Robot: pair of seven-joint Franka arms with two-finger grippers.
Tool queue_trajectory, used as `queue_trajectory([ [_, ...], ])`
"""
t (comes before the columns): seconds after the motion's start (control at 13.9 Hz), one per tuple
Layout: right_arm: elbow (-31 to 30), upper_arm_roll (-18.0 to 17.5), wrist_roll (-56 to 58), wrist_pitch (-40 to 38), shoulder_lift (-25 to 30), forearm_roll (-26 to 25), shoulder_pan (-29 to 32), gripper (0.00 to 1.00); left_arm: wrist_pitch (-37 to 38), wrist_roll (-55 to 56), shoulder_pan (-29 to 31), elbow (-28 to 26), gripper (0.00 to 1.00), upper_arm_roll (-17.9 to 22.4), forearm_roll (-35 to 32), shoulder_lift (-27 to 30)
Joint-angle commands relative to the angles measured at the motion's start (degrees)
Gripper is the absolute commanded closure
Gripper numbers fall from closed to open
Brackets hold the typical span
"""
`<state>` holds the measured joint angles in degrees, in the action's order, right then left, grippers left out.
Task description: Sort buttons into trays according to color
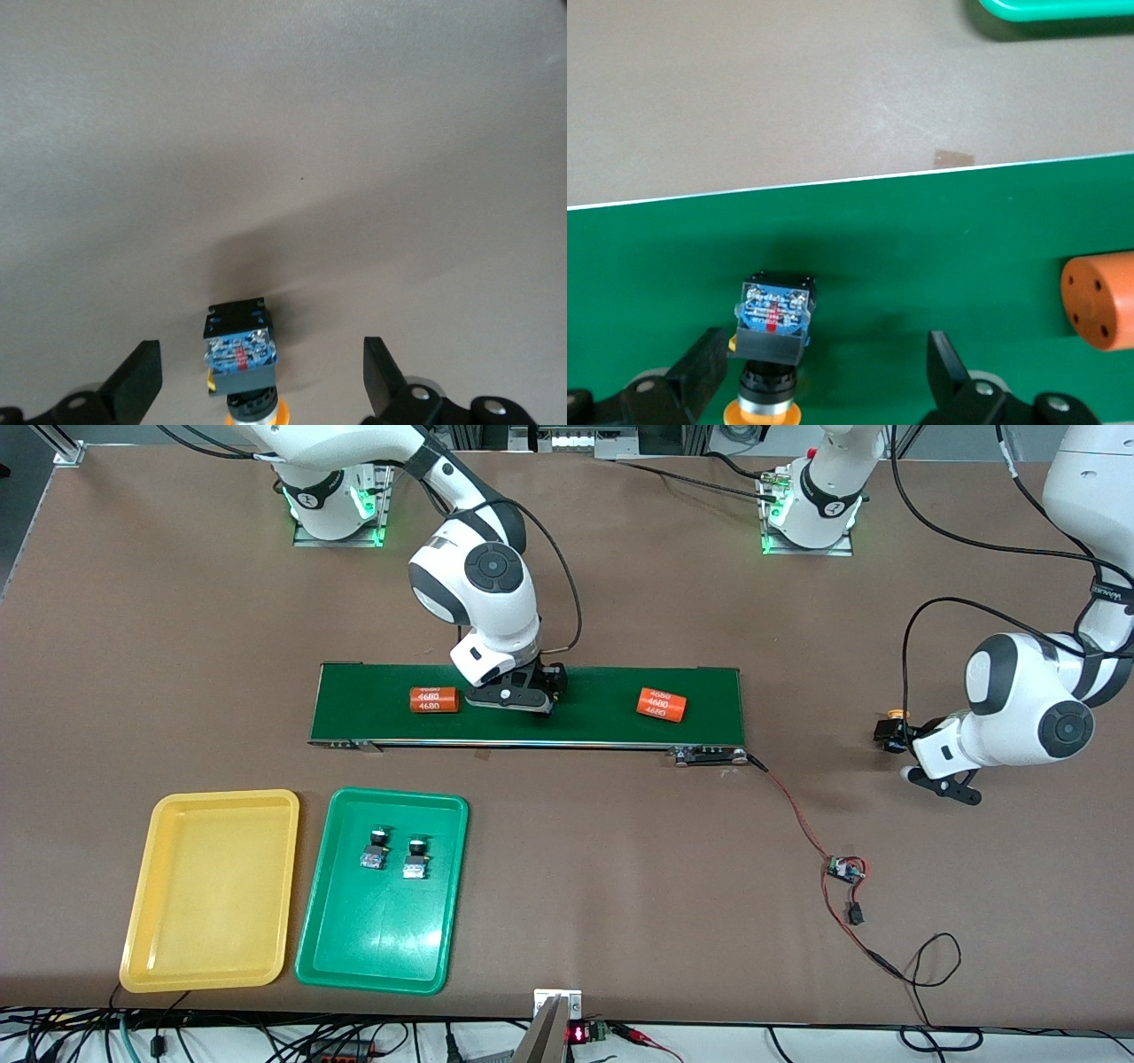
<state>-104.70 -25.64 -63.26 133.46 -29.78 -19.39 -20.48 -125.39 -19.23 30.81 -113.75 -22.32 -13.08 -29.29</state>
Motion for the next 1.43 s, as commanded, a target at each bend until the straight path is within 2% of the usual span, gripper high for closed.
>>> queue_trajectory([
  [0.0,2.3,0.1,-2.7,-1.9,-1.7,-0.8,-0.9,0.00,-2.5,0.1,1.2,-2.3,0.00,-0.2,1.1,0.3],
  [0.5,2.6,0.2,-3.3,-2.2,-3.5,-1.2,-0.8,0.00,-2.3,-0.2,3.8,-5.2,0.00,-0.2,1.0,0.5],
  [0.57,2.6,0.3,-2.8,-2.2,-3.6,-1.4,-0.7,0.10,-2.2,-0.4,3.9,-5.3,0.00,-0.2,1.0,0.4],
  [0.65,2.6,0.8,-2.7,-2.2,-3.7,-2.9,-0.7,0.25,-2.1,-0.5,3.9,-5.3,0.02,-0.2,1.0,0.4],
  [0.79,2.6,0.9,-2.6,-2.1,-3.9,-3.5,-0.7,0.46,-2.1,-0.5,4.0,-5.3,0.11,-0.2,1.0,-0.2],
  [0.86,2.7,0.9,-2.2,-2.1,-3.9,-3.5,-0.6,0.53,-2.2,-0.6,4.1,-5.3,0.21,-0.2,1.0,-0.3],
  [1.0,3.8,1.5,-1.7,-2.4,-3.8,-3.5,-0.2,0.63,-2.3,-0.6,4.1,-5.5,0.34,-0.2,1.0,-0.4],
  [1.08,4.8,2.4,-1.1,-2.9,-3.7,-3.0,-0.1,0.65,-2.3,-0.6,4.1,-5.5,0.44,-0.2,1.0,-0.6],
  [1.29,10.8,2.8,2.7,-11.2,-3.4,-1.3,0.2,0.67,-1.7,-1.2,4.1,-5.4,0.88,-0.2,1.0,-0.1],
  [1.36,13.9,3.7,6.2,-15.5,-3.3,0.4,0.2,0.67,-1.4,-1.2,4.1,-5.3,0.95,-0.4,0.9,0.3],
])
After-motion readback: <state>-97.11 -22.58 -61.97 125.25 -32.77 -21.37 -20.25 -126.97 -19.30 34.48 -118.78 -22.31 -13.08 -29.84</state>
